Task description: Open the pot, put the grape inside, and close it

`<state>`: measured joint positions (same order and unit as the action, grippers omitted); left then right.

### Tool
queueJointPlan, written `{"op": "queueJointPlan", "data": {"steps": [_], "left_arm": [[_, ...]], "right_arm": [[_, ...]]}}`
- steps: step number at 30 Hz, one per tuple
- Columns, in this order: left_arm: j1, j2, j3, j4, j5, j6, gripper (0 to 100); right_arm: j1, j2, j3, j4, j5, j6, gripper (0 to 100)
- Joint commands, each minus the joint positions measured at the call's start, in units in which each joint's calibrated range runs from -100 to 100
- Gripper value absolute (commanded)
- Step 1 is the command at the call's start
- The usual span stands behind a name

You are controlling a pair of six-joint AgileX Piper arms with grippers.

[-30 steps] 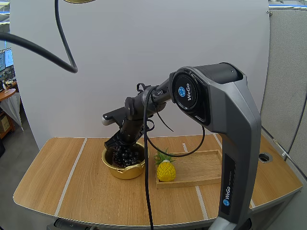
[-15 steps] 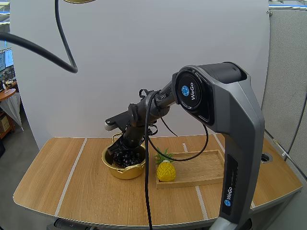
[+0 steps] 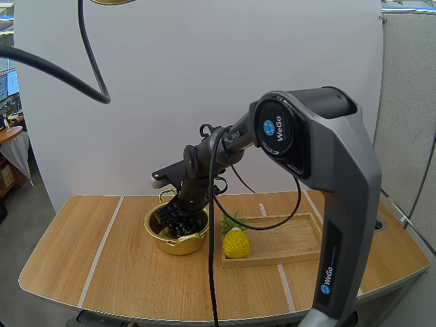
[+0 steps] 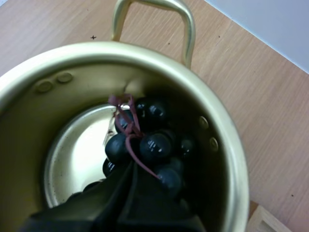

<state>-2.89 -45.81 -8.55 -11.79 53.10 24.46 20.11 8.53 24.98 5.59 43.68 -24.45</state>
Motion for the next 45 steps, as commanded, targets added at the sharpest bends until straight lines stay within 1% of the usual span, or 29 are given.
{"op": "queueJointPlan", "data": {"steps": [1, 8, 14, 19, 24, 30, 40, 41, 45], "left_arm": [[-0.12, -0.2, -0.3, 0.0, -2.0, -0.5, 0], [-0.12, -0.2, -0.3, 0.0, -2.0, -0.5, 0], [-0.12, -0.2, -0.3, 0.0, -2.0, -0.5, 0], [-0.12, -0.2, -0.3, 0.0, -2.0, -0.5, 0], [-0.12, -0.2, -0.3, 0.0, -2.0, -0.5, 0], [-0.12, -0.2, -0.3, 0.0, -2.0, -0.5, 0], [-0.12, -0.2, -0.3, 0.0, -2.0, -0.5, 0], [-0.12, -0.2, -0.3, 0.0, -2.0, -0.5, 0], [-0.12, -0.2, -0.3, 0.0, -2.0, -0.5, 0]], "right_arm": [[-0.1, -3.8, 2.3, 0.8, 11.3, -0.2, 0], [-0.1, -6.8, 2.2, 1.4, 10.1, -0.2, 0], [-0.1, -7.3, 2.1, 1.9, 4.3, -0.2, 0], [-0.1, -11.4, 1.8, 2.6, 1.4, -0.2, 0], [-0.1, -19.7, 1.8, 2.6, 3.3, -0.1, 0], [-0.1, -31.9, 2.6, 2.6, 8.3, 2.2, 0], [-0.1, -54.1, 11.1, 2.2, 13.4, 2.2, 0], [-0.1, -58.2, 13.3, 1.3, 14.2, 2.3, 0], [-0.1, -69.0, 17.9, -1.6, 17.8, 2.2, 0]]}}
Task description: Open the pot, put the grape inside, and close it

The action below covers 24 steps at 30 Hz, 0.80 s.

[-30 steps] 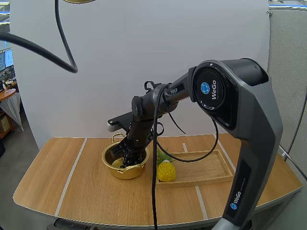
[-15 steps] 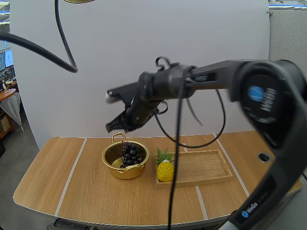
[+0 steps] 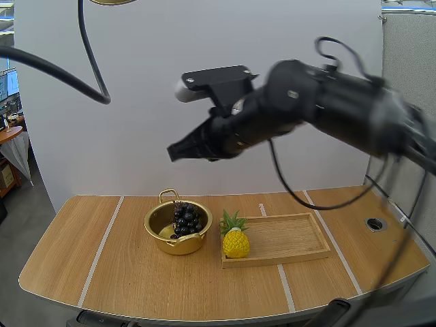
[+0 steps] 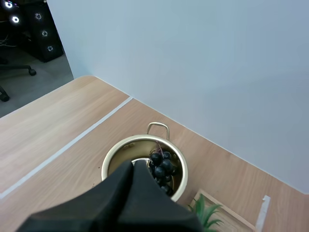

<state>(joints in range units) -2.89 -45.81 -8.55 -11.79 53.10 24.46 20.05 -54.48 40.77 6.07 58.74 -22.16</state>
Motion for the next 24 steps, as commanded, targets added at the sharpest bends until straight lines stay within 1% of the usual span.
{"op": "queueJointPlan", "data": {"steps": [1, 7, 12, 15, 19, 24], "left_arm": [[-0.12, -0.2, -0.3, 0.0, -2.0, -0.5, 0], [-0.12, -0.2, -0.3, 0.0, -2.0, -0.5, 0], [-0.12, -0.2, -0.3, 0.0, -2.0, -0.5, 0], [-0.12, -0.2, -0.3, 0.0, -2.0, -0.5, 0], [-0.12, -0.2, -0.3, 0.0, -2.0, -0.5, 0], [-0.12, -0.2, -0.3, 0.0, -2.0, -0.5, 0]], "right_arm": [[0.0, -8.3, 3.2, -3.0, 4.1, -0.1, 0], [0.0, -22.8, 6.4, -6.1, 16.1, 0.2, 0], [0.0, -33.2, 6.4, -6.1, 20.2, 0.2, 0], [0.0, -36.3, 6.4, -5.6, 26.8, 0.2, 0], [-0.1, -37.8, 6.8, -6.1, 33.5, 1.1, 0], [-2.7, -39.4, 8.0, -6.1, 33.9, 1.1, 0]]}}
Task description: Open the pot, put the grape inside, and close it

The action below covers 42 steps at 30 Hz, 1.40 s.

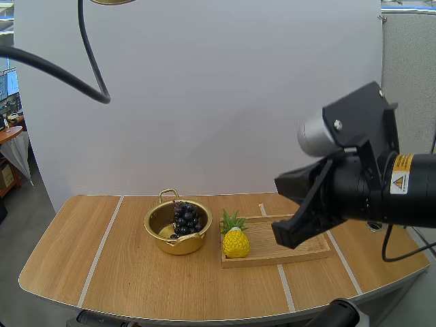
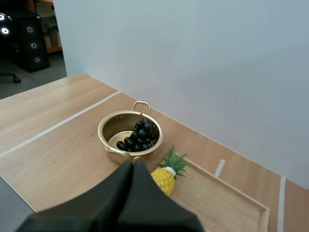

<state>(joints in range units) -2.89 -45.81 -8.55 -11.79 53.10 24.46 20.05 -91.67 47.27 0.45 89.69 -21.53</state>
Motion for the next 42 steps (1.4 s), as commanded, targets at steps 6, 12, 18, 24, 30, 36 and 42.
{"op": "queueJointPlan", "data": {"steps": [6, 12, 18, 24, 30, 36, 42], "left_arm": [[-0.12, -0.4, -0.3, 0.1, 6.2, -0.5, 0], [-0.12, 0.9, 0.1, -0.5, 33.2, -0.5, 0], [-0.12, 4.3, 0.1, -4.2, 46.9, -0.5, 0], [-0.12, 8.4, 0.7, -7.8, 46.9, -0.6, 0], [-0.12, 9.0, 10.8, -7.9, 46.9, 1.0, 0], [-0.12, 9.0, 26.3, -7.9, 46.9, 5.1, 0], [-0.12, 10.4, 37.7, -7.9, 33.3, 8.0, 0]], "right_arm": [[-4.3, -4.2, 4.3, 0.6, 2.8, 0.5, 0], [-4.5, -6.2, 7.3, 0.9, 2.8, 0.5, 0], [-4.5, -7.1, 7.4, 0.9, 2.8, 0.5, 0], [-4.5, -7.1, 7.4, 0.9, 2.8, 0.5, 0], [-4.5, -7.1, 7.4, 0.9, 2.9, 0.5, 0], [-4.5, -7.1, 7.4, 0.9, 3.1, 0.5, 0], [-4.5, -7.1, 7.4, 0.9, 3.2, 0.5, 0]]}}
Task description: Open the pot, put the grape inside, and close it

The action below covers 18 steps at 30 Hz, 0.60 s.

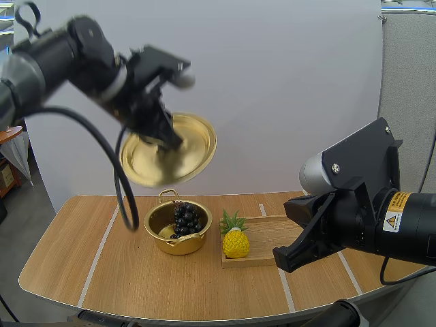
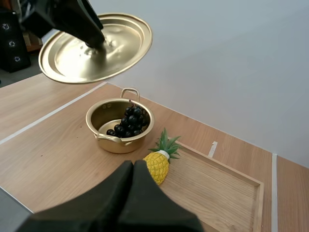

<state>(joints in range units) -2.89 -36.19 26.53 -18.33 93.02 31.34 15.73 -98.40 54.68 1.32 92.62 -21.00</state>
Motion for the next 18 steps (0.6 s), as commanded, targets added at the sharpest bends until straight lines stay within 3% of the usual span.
{"op": "queueJointPlan", "data": {"steps": [1, 18], "left_arm": [[-0.12, 1.7, 3.4, -1.4, -7.3, 1.5, 0], [-0.12, 24.1, 4.1, -1.4, -25.6, 3.3, 0]], "right_arm": [[-0.2, -0.4, 0.0, 0.1, 0.3, -0.1, 0], [-0.2, -0.4, 0.0, 0.1, 0.3, -0.1, 0]]}}
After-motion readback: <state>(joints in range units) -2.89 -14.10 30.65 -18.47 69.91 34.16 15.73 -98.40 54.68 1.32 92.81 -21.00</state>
